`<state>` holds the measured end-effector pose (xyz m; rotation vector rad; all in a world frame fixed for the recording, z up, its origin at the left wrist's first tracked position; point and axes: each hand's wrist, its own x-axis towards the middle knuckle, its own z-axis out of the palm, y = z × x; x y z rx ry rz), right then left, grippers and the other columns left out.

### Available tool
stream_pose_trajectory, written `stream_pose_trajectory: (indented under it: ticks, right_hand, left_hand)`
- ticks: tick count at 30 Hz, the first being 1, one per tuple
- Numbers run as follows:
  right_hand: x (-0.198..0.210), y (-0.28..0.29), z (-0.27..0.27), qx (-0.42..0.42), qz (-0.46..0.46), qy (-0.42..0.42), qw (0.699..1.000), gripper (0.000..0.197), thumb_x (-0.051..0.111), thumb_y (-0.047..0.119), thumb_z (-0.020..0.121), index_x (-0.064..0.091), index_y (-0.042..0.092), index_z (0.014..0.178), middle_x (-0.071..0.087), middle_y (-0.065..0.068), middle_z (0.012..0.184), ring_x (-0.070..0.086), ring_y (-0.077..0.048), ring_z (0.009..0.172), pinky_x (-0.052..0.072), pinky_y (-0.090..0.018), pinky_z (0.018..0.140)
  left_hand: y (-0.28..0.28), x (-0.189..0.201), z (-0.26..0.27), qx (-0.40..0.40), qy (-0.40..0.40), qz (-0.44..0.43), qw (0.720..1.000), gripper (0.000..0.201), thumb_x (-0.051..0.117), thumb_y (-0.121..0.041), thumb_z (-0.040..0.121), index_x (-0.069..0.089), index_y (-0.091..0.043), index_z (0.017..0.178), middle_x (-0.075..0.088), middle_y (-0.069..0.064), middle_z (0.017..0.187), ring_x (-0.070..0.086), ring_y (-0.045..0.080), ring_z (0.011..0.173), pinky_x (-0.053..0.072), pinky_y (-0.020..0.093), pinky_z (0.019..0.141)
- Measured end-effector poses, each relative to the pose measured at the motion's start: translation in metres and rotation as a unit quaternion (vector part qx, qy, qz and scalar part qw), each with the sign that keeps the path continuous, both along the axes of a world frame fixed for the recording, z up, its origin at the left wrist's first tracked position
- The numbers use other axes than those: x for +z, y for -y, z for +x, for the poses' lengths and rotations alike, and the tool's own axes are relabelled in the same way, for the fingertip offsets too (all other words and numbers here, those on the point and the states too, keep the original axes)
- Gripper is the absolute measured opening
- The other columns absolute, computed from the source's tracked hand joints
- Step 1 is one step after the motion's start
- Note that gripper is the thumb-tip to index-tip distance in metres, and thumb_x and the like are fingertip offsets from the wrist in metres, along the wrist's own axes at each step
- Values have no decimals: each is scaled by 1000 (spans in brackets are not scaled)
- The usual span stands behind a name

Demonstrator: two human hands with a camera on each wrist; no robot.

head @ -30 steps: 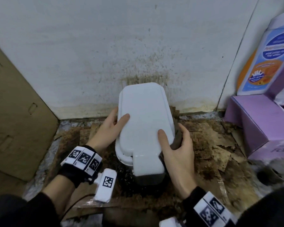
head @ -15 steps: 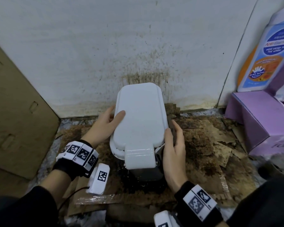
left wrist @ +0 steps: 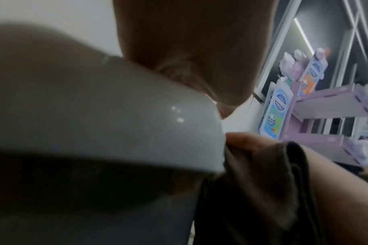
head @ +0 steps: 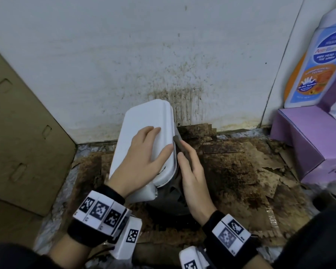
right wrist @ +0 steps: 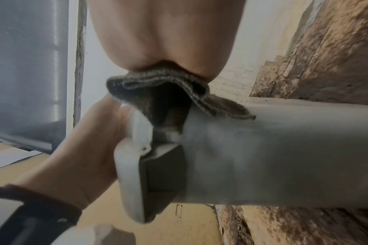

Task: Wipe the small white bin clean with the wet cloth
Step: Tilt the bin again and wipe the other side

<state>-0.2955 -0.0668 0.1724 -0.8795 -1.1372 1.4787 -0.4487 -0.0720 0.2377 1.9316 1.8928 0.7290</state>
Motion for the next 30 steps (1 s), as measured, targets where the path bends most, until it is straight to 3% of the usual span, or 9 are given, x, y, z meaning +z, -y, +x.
stream_pose_trajectory:
  ticks: [3,7,10,12,16,21,23,26,30]
  right_hand:
    - [2,0,-6,26,0,-4,1000,39,46,32,111,51,35,150,58,21,147,57,2,133,49,-33,113]
    - [-16,-11,-15,-81,-45,-15,996,39,45,40,110,50,42,148,55,14,150,57,-3,133,49,-38,113]
    - [-21,-16,-27,-92,-38,15,995,47,38,52,106,45,44,152,48,17,156,47,-3,142,40,-41,121]
    - [-19,-14,-39,-55,-6,48,997,47,28,49,110,39,43,156,40,21,161,36,3,149,29,-36,127]
    - [-28,-14,-58,7,93,181,979,48,18,31,116,26,36,162,23,17,171,14,4,157,11,-34,132]
    - [-77,-21,-60,-7,127,211,969,53,17,41,112,22,35,164,18,19,172,8,3,159,9,-34,132]
    - [-108,-28,-52,-9,106,244,964,57,15,45,110,21,34,165,16,20,172,7,1,160,8,-35,132]
    - [-155,-38,-28,-5,31,292,956,53,16,31,112,18,31,165,11,18,172,5,-5,161,7,-40,133]
    - [-179,-39,-10,-9,-82,278,957,50,18,26,115,20,32,165,9,11,175,7,4,154,4,-20,123]
  left_hand:
    - [1,-6,-5,32,-36,23,999,69,39,-61,102,30,-21,158,27,-4,158,24,15,149,22,29,119]
    - [3,-9,-18,35,-90,38,995,64,34,-55,102,32,-17,154,30,2,153,29,21,142,23,28,113]
    - [2,-9,-25,28,-118,40,992,61,36,-48,101,33,-13,151,32,5,151,32,24,138,27,33,114]
    - [0,-13,-26,33,-120,44,991,62,35,-48,101,32,-12,151,32,6,150,32,24,138,28,36,116]
    - [1,-18,-30,45,-96,32,994,74,31,-57,98,26,-12,156,26,5,158,23,21,149,19,31,120]
    - [2,-21,-40,50,-96,0,994,90,30,-65,94,10,-15,165,9,1,173,6,11,158,6,29,127]
    - [2,-21,-43,55,-94,6,994,91,31,-66,93,11,-15,165,10,0,173,7,10,158,4,26,125]
    - [4,-21,-48,60,-94,10,994,89,33,-63,93,14,-14,164,13,0,172,9,11,157,6,25,124]
    - [4,-22,-50,59,-92,15,994,87,36,-61,93,17,-13,163,18,1,171,12,13,157,7,25,124]
